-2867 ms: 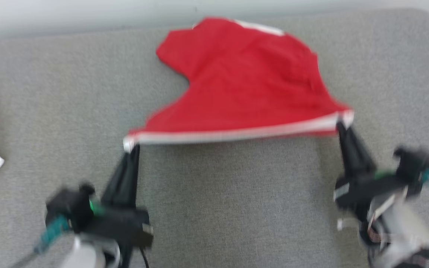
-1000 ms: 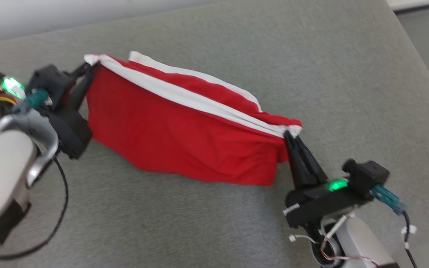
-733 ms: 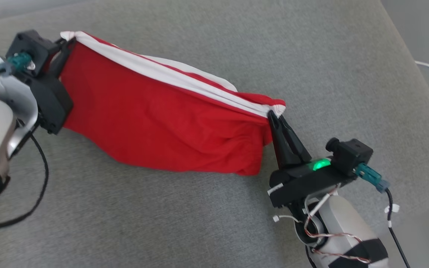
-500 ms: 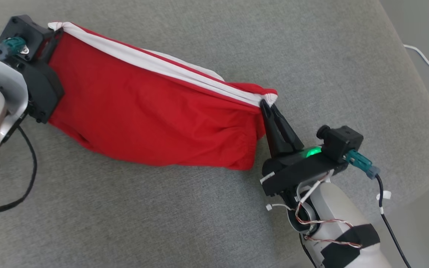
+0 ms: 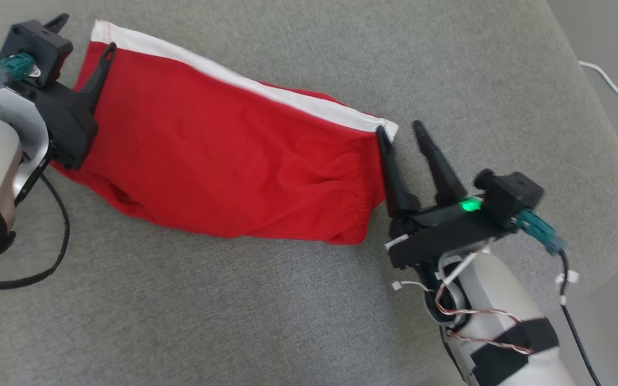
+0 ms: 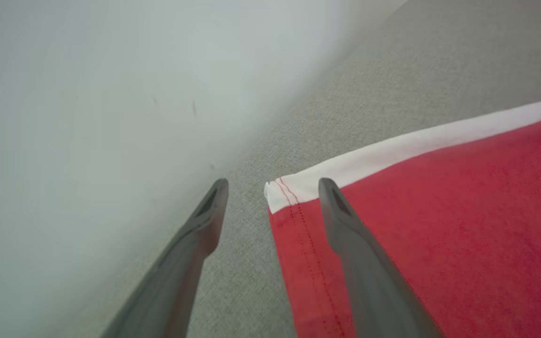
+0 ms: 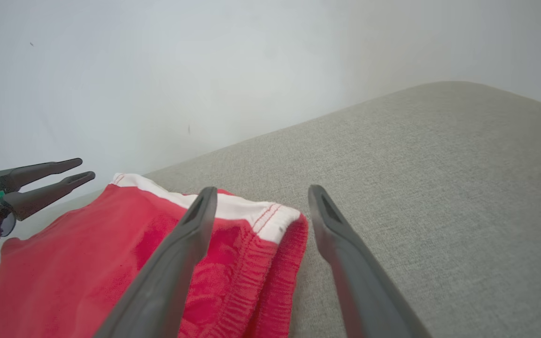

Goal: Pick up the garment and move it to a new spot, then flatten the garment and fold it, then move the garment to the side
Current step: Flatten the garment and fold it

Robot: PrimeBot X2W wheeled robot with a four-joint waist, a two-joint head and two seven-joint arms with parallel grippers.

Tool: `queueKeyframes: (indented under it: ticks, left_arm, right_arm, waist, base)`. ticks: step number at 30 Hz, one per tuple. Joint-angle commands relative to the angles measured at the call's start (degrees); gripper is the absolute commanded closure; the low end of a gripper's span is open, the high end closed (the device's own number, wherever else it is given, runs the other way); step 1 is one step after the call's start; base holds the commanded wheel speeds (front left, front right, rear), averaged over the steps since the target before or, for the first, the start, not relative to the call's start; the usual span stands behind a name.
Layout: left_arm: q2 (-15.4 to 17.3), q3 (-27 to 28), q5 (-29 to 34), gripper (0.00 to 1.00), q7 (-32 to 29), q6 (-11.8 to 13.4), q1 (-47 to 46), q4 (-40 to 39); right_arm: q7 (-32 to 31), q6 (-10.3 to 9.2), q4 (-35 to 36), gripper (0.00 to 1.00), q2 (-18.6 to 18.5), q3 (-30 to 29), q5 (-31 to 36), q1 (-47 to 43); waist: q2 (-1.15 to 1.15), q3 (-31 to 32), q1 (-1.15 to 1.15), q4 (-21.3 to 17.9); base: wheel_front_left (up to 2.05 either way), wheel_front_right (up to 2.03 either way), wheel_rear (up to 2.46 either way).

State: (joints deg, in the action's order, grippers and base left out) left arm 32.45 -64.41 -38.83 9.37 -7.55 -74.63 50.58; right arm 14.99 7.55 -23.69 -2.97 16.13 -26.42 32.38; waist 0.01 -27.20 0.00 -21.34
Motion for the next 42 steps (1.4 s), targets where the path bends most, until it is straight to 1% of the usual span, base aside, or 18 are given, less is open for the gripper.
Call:
queueKeyframes:
  ticks: [1,2,3,5,6,8,9,12,14,16,18,20,21,24,28,31,37,42]
  left_arm:
    - [-0.6,0.84,-1.24,0.0,1.96,0.21,0.51,1.16]
    - [-0.99,1.37,-1.8,0.0,3.04,0.2,0.81,1.66]
    - [-1.83,2.87,-2.49,0.0,4.77,0.83,1.64,2.0]
    - [-2.57,4.44,-2.95,0.0,5.59,1.79,3.14,1.37]
    - [-2.59,5.41,-2.77,0.0,5.76,2.84,3.81,0.71]
    - [-2.19,9.01,-2.16,0.0,5.87,5.2,5.32,-3.1]
    - [-2.19,9.01,-2.16,0.0,5.87,5.2,5.32,-3.1]
    - [-1.49,14.57,-0.1,0.0,5.82,8.74,11.06,-9.61]
    - [-1.4,17.48,1.13,0.0,5.83,9.69,14.61,-12.84]
    - [-1.26,19.55,1.81,0.0,5.84,9.09,17.7,-14.28]
    - [-1.27,20.34,1.14,0.0,5.85,6.43,20.38,-14.38]
    - [-0.33,20.91,1.19,0.0,5.85,4.37,21.12,-13.5]
    - [-0.46,21.37,-0.47,0.0,5.85,3.11,21.88,-13.01]
    - [0.49,20.73,-1.97,0.0,5.12,1.15,22.08,-11.54]
    - [1.21,19.37,-4.78,0.0,2.41,0.31,22.2,-9.96]
    - [0.83,18.9,-7.15,0.0,0.75,0.04,22.66,-8.75]
    - [0.9,16.84,-12.45,0.0,-4.06,0.13,22.97,-7.11]
    - [1.37,14.39,-15.18,0.0,-8.03,0.11,22.93,-5.75]
  right_arm:
    - [0.19,-0.13,2.09,0.0,0.06,-1.36,1.44,-1.96]
    - [0.15,-0.13,3.53,0.0,-0.18,-2.25,2.34,-2.81]
    - [0.15,-0.13,6.4,0.0,-0.45,-4.6,3.71,-4.51]
    - [0.14,-0.13,8.79,0.0,-0.41,-6.95,4.37,-6.48]
    - [0.15,-0.13,10.13,0.0,-0.39,-8.23,4.81,-7.3]
    - [0.15,-0.13,12.81,0.0,-0.29,-10.77,5.82,-8.9]
    - [0.15,-0.13,12.81,0.0,-0.29,-10.77,5.82,-8.9]
    - [0.15,-0.13,16.48,0.0,-0.1,-14.5,7.06,-11.46]
    - [0.15,-0.13,18.08,0.0,0.08,-16.18,7.38,-13.11]
    - [0.15,-0.13,19.02,0.0,0.15,-16.97,7.29,-14.29]
    - [0.16,-0.13,19.67,0.0,0.12,-17.5,6.39,-15.7]
    - [0.15,-0.13,19.66,0.0,0.15,-16.97,5.79,-17.06]
    - [0.15,-0.13,19.52,0.0,0.18,-16.42,5.91,-17.67]
    - [0.15,-0.13,18.64,0.0,0.11,-15.62,5.18,-19.4]
    - [0.15,-0.13,16.5,0.0,0.15,-14.89,4.1,-21.17]
    - [0.15,-0.13,15.09,0.0,0.16,-13.95,3.14,-21.95]
    - [0.15,-0.13,14.25,0.0,0.15,-12.58,2.68,-21.61]
    - [0.15,-0.13,13.99,0.0,0.16,-12.25,2.6,-21.03]
  waist:
    - [-0.01,1.9,0.0,1.12]
    - [-0.01,2.53,0.0,1.37]
    - [-0.01,3.96,0.0,2.07]
    - [-0.01,5.3,0.0,2.94]
    - [-0.01,5.82,0.0,3.3]
    - [-0.01,6.66,0.0,4.0]
    - [-0.01,6.66,0.0,4.0]
    - [-0.01,7.66,0.0,5.06]
    - [-0.01,8.13,0.0,5.63]
    - [-0.01,8.6,0.0,5.85]
    - [-0.01,9.0,0.0,5.9]
    - [-0.01,9.32,0.0,5.63]
    - [-0.01,9.45,0.0,5.48]
    - [-0.01,9.76,0.0,5.04]
    - [-0.01,9.76,0.0,4.63]
    - [-0.01,9.53,0.0,4.19]
    - [-0.01,8.74,0.0,2.97]
    - [-0.01,8.29,0.0,2.34]
  base:
    - [0.0,0.0,0.0]
    - [0.0,0.0,0.0]
    - [0.0,0.0,0.0]
    - [0.0,0.0,0.0]
    - [0.0,0.0,0.0]
    - [0.0,0.0,0.0]
    - [0.0,0.0,0.0]
    - [0.0,0.0,0.0]
    - [0.0,0.0,0.0]
    - [0.0,0.0,0.0]
    - [0.0,0.0,0.0]
    - [0.0,0.0,0.0]
    - [0.0,0.0,0.0]
    - [0.0,0.0,0.0]
    - [0.0,0.0,0.0]
    - [0.0,0.0,0.0]
    - [0.0,0.0,0.0]
    - [0.0,0.0,0.0]
